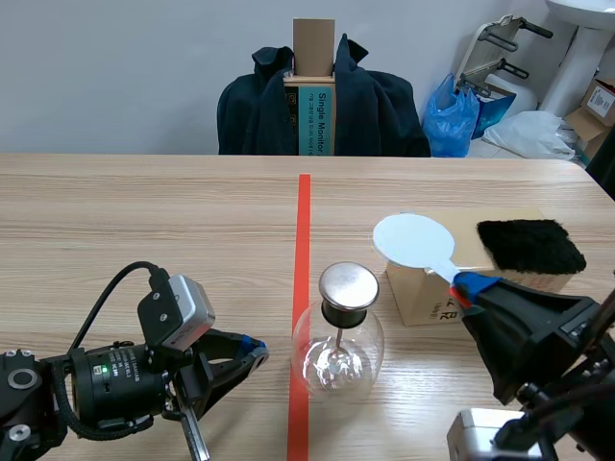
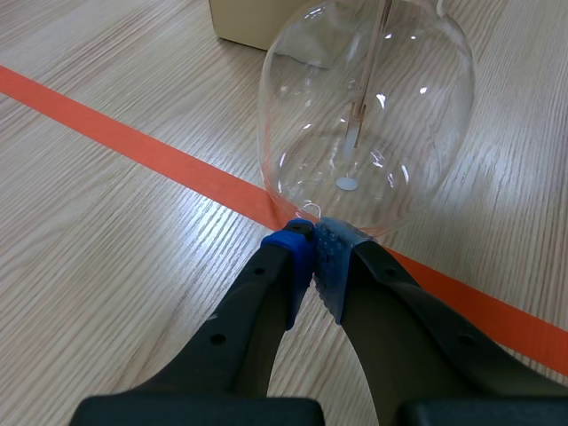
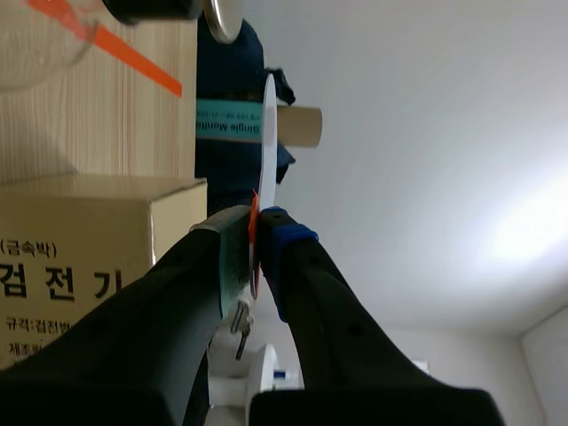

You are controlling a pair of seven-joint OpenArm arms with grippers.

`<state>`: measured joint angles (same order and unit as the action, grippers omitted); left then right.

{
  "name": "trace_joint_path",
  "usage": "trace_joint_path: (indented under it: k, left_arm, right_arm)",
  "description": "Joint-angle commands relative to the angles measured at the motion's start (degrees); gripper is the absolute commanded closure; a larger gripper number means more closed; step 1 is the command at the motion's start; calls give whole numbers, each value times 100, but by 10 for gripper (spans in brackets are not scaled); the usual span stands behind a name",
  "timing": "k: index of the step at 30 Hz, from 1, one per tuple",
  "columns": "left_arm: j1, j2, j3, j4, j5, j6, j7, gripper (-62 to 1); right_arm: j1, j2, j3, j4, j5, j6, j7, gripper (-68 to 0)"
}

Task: Do the electroscope experiment.
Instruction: 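Move the plate toward and away from the electroscope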

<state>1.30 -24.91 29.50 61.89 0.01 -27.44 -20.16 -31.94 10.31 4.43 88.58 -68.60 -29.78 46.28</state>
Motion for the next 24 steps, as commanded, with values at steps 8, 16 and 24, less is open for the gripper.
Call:
trace_joint_path:
  k: [8, 16, 24]
  left_arm:
    - [26, 44, -59, 74, -59, -13, -98, -23]
    - [26, 44, -59, 74, -59, -13, -98, -23]
    - [26, 44, -59, 74, -59, -13, -98, -23]
  right_arm:
    - [52, 48, 39, 138, 66, -63, -973, -8]
    - [52, 48, 39, 138, 66, -61, -1294, -8]
    - [55, 50, 39, 138, 66, -63, -573, -8]
